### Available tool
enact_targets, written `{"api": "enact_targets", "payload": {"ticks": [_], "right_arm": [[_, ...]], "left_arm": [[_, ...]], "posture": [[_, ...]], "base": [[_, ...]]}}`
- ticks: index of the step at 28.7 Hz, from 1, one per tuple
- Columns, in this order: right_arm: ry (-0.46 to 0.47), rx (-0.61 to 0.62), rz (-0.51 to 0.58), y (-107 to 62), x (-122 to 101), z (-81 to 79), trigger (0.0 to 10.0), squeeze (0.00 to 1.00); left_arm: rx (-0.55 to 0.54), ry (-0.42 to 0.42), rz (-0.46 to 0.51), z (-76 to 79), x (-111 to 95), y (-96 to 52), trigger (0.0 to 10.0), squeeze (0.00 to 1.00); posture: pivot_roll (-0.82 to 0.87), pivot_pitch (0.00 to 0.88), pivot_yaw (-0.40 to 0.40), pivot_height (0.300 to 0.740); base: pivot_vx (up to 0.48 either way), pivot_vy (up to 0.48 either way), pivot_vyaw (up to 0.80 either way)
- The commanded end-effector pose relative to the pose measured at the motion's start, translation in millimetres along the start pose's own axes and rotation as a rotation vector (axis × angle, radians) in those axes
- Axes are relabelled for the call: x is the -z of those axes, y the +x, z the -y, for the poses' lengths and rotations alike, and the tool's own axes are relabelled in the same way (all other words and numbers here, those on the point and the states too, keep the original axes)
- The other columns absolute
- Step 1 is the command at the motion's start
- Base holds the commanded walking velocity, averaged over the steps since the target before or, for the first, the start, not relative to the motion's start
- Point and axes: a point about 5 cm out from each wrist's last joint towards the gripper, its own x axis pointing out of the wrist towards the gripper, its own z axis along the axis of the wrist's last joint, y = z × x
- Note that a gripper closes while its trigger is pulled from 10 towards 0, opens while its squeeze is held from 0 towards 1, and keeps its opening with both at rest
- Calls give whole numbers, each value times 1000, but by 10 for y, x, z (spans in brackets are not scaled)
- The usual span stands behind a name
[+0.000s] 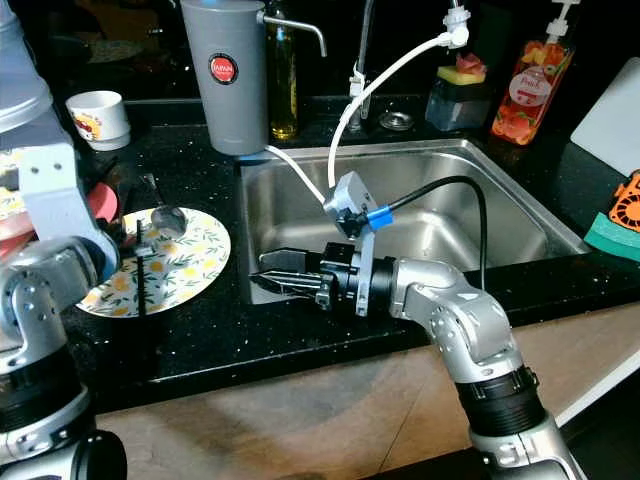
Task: Kitchen organization
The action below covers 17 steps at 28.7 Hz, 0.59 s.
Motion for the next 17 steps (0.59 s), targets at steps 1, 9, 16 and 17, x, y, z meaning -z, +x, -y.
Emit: {"api": "enact_targets", "payload": {"ticks": [1,9,16,17], "right_arm": [[-9,2,8,-7,-44,7,10000,0],[-13,8,16,-7,-61,15,10000,0],[-12,8,15,-17,-61,8,10000,0],[-11,7,14,-17,-60,7,10000,0]], "left_arm": [[26,32,75,38,-145,12,0,0],[173,250,212,259,-292,-33,0,0],[112,450,122,168,-137,-35,10000,357],[103,462,108,123,-111,-32,10000,1000]], "posture": [[22,108,-21,740],[21,106,-20,740],[19,109,-19,740],[22,109,-21,740]], "base": [[0,0,0],[0,0,0],[0,0,0],[0,0,0]]}}
